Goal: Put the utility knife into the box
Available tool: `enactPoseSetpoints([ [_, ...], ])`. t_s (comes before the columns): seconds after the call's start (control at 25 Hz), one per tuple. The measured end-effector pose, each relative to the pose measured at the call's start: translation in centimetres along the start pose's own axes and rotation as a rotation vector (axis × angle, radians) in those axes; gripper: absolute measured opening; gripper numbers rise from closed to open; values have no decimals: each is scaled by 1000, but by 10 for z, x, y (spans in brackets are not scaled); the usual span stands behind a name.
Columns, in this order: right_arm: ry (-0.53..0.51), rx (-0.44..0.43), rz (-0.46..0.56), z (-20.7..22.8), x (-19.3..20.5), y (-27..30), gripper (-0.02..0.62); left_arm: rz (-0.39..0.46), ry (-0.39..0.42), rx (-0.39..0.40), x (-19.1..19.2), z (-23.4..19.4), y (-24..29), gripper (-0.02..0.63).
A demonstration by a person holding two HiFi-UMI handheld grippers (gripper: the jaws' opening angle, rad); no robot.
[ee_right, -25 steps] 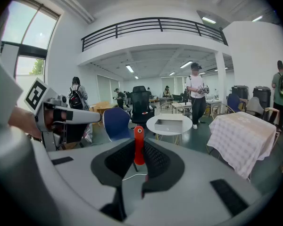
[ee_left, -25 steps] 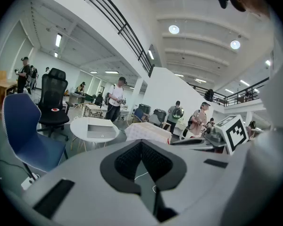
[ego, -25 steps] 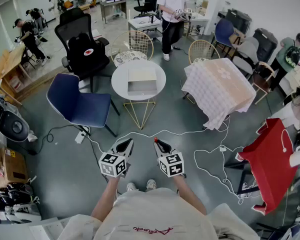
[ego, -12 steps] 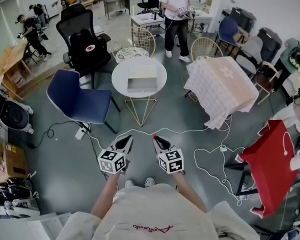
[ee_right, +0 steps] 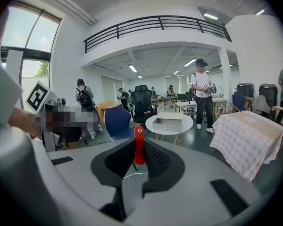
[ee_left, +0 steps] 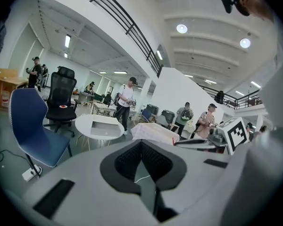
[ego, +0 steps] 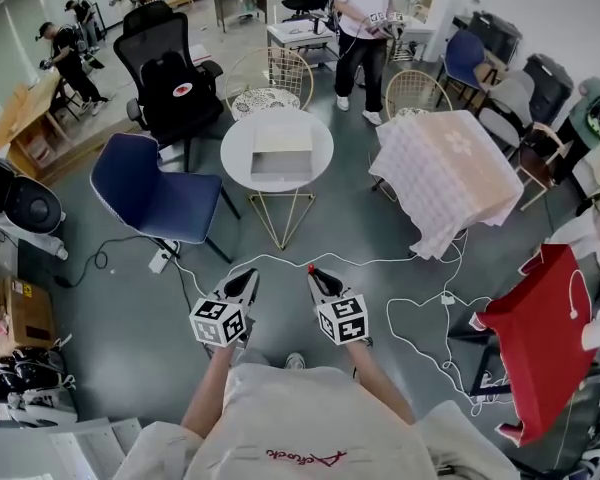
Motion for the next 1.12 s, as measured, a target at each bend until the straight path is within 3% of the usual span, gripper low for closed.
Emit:
enactPoseSetpoints([
  [0.6, 7, 23, -34, 20, 12, 8, 64, -33, -20, 24, 12, -8, 25, 12],
  [1.12, -15, 8, -61, 39, 5, 76, 64, -32, -50, 32, 8, -60, 78, 11],
])
Point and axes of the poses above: the fingertips, and each gripper's own axes: y forward along the fingers, z to its right, x out of its underside, the point moved 10 cm from there along -y, backward along the fingers, and after that the axes turned 12 degrees about z, right-handed, at the moved point
